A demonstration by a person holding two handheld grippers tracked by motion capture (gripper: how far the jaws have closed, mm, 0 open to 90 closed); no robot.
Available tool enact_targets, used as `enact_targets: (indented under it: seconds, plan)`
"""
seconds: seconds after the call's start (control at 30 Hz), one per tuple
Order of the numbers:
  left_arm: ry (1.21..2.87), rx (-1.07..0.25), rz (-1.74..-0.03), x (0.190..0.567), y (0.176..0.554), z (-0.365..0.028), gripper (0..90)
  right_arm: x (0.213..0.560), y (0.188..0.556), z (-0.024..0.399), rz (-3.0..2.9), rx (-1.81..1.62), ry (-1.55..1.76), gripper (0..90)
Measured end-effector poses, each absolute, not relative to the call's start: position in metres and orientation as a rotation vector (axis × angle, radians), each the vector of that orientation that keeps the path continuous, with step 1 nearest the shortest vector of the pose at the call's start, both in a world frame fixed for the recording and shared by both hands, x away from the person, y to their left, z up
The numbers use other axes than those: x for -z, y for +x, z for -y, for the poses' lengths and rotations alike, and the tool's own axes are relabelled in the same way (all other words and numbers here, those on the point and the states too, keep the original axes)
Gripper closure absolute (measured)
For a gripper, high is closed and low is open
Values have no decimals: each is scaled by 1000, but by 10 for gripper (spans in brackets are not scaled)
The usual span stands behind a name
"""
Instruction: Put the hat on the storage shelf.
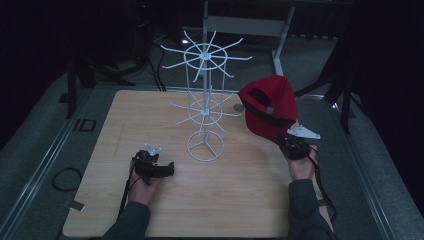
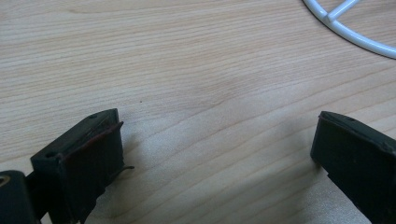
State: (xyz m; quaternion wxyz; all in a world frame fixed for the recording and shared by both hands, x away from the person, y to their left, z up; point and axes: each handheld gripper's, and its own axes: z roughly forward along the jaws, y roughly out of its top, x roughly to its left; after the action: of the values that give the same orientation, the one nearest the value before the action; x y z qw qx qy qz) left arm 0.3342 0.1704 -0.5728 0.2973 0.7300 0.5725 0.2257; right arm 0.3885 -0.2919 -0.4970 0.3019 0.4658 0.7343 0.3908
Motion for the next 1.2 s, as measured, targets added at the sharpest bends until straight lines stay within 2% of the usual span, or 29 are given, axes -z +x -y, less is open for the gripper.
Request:
enact_targets:
  seconds: [1.2]
  plan:
    - [1941,-599,-1520,573,334,-170,27,466,400,279,-1891,-1070,1227,860]
